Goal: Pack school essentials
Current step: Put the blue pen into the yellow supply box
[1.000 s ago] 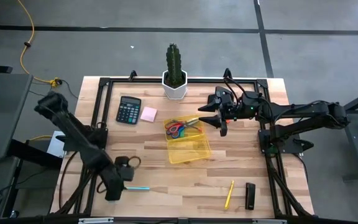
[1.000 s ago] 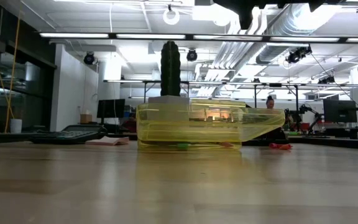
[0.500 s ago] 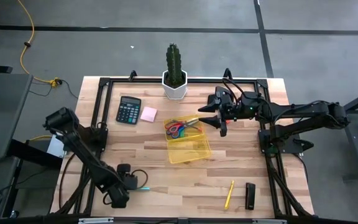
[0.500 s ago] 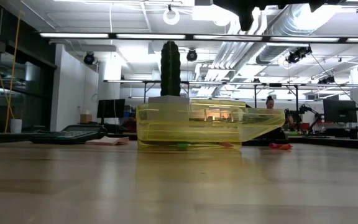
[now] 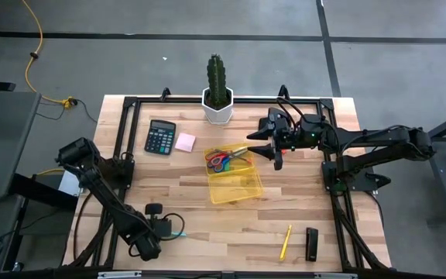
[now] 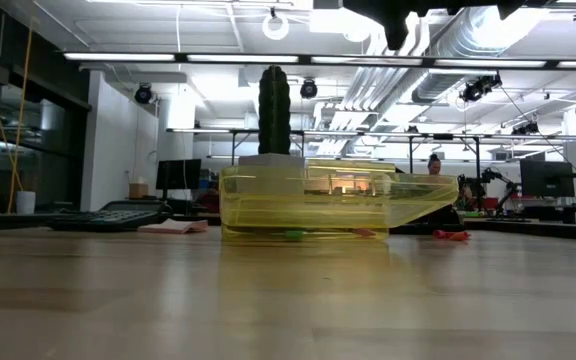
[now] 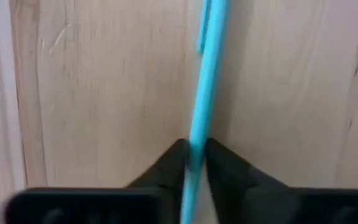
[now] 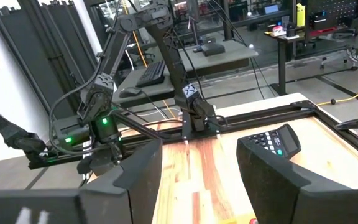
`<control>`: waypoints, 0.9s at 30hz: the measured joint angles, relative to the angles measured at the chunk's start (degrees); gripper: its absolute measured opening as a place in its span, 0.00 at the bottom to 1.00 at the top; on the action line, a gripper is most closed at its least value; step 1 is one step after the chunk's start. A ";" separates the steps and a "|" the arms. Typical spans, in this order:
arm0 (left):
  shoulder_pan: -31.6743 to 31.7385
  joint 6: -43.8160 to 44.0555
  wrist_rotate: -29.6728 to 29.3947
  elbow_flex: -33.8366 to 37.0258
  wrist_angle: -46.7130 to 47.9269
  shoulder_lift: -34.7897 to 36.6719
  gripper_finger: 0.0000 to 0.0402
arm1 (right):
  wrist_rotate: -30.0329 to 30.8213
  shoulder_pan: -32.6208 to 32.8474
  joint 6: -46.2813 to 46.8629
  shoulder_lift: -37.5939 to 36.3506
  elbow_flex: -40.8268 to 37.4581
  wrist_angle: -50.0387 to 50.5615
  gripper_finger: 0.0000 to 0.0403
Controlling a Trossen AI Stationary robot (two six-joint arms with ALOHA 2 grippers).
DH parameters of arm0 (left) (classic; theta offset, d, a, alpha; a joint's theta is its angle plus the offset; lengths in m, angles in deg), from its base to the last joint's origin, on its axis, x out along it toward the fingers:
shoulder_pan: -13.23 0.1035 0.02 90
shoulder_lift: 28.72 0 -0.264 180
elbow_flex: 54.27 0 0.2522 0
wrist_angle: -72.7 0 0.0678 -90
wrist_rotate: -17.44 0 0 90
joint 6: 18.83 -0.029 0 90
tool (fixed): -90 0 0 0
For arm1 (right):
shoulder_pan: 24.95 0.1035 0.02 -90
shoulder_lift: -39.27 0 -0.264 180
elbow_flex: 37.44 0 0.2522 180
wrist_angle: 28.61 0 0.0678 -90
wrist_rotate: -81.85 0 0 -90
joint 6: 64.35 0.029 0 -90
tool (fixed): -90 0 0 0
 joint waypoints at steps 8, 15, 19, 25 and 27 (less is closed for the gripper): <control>2.14 -2.41 0.37 1.12 1.92 4.64 0.02 | 0.18 0.00 0.00 0.00 0.00 0.07 0.49; 7.97 -6.70 -7.75 1.02 10.65 19.31 0.01 | 0.16 0.00 0.22 0.02 0.02 0.39 0.49; 14.75 -12.83 -15.78 0.85 10.02 31.83 0.00 | 0.16 0.00 0.26 0.02 0.09 0.95 0.49; 28.02 -29.71 -24.42 0.74 -3.80 47.77 0.00 | 0.16 0.00 0.33 0.02 0.09 1.16 0.49; 32.66 -36.91 -24.18 1.08 -10.00 50.95 0.00 | 0.16 -0.02 0.42 0.02 0.09 1.09 0.49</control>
